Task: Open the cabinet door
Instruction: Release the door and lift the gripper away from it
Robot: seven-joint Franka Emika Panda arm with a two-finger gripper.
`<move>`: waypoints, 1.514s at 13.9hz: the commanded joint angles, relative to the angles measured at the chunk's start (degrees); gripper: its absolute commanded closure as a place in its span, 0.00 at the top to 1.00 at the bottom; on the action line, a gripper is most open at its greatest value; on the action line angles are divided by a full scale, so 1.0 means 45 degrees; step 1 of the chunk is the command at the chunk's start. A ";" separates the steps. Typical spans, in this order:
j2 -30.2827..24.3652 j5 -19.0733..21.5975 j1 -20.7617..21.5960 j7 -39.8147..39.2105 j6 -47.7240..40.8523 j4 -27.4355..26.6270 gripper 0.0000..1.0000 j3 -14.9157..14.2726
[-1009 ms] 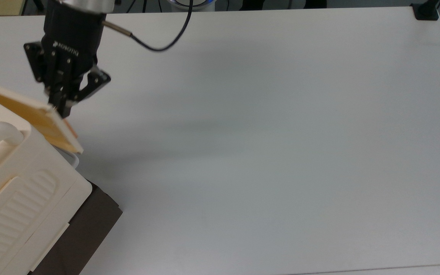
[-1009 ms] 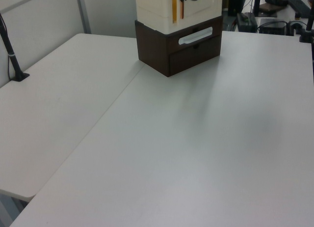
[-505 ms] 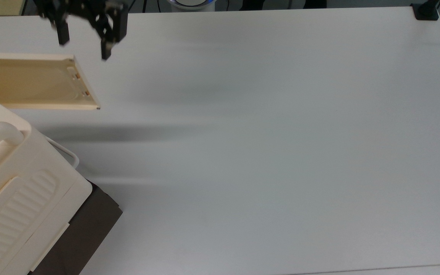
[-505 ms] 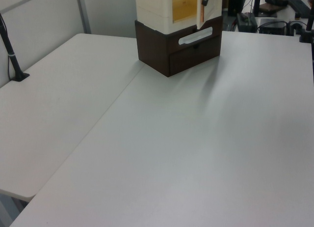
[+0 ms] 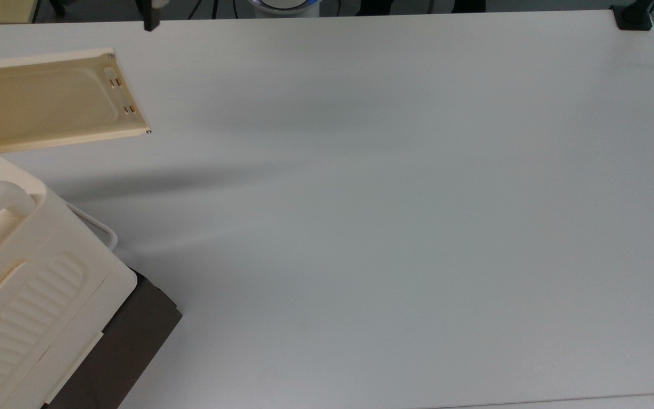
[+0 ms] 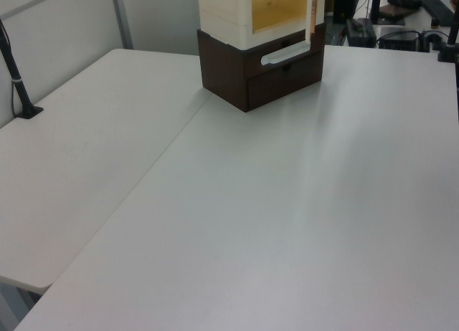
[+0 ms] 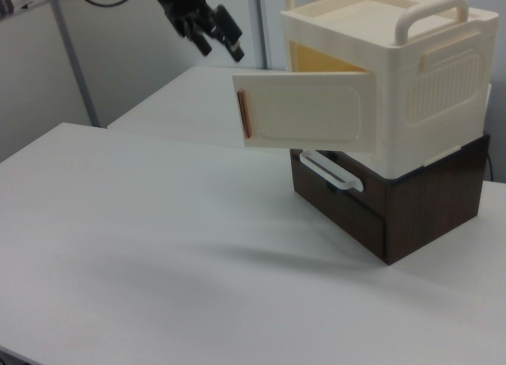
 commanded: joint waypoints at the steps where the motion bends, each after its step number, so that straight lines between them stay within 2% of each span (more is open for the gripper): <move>1: 0.0621 0.0309 -0.0071 -0.0194 0.2177 0.0147 1.00 -0.0065; 3: 0.1092 0.0289 -0.0071 -0.0213 0.2319 -0.0028 1.00 -0.0065; 5: 0.0996 0.0192 -0.0149 -0.0350 0.1892 -0.0399 1.00 -0.0104; 7: 0.0957 0.0133 -0.0227 -0.0873 0.0665 -0.0420 1.00 -0.0182; 10: 0.0781 0.0153 -0.0520 -0.2709 -0.1211 -0.0381 1.00 -0.0222; 13: 0.0703 0.0230 -0.0540 -0.2851 -0.1821 -0.0400 1.00 -0.0183; 17: 0.0431 0.0775 -0.0208 -0.1699 -0.1841 -0.0964 1.00 0.0245; 19: -0.0114 0.1206 -0.0208 -0.1543 -0.1977 -0.1880 1.00 0.0850; 21: -0.0351 0.1207 -0.0208 -0.1367 -0.2095 -0.2216 1.00 0.1221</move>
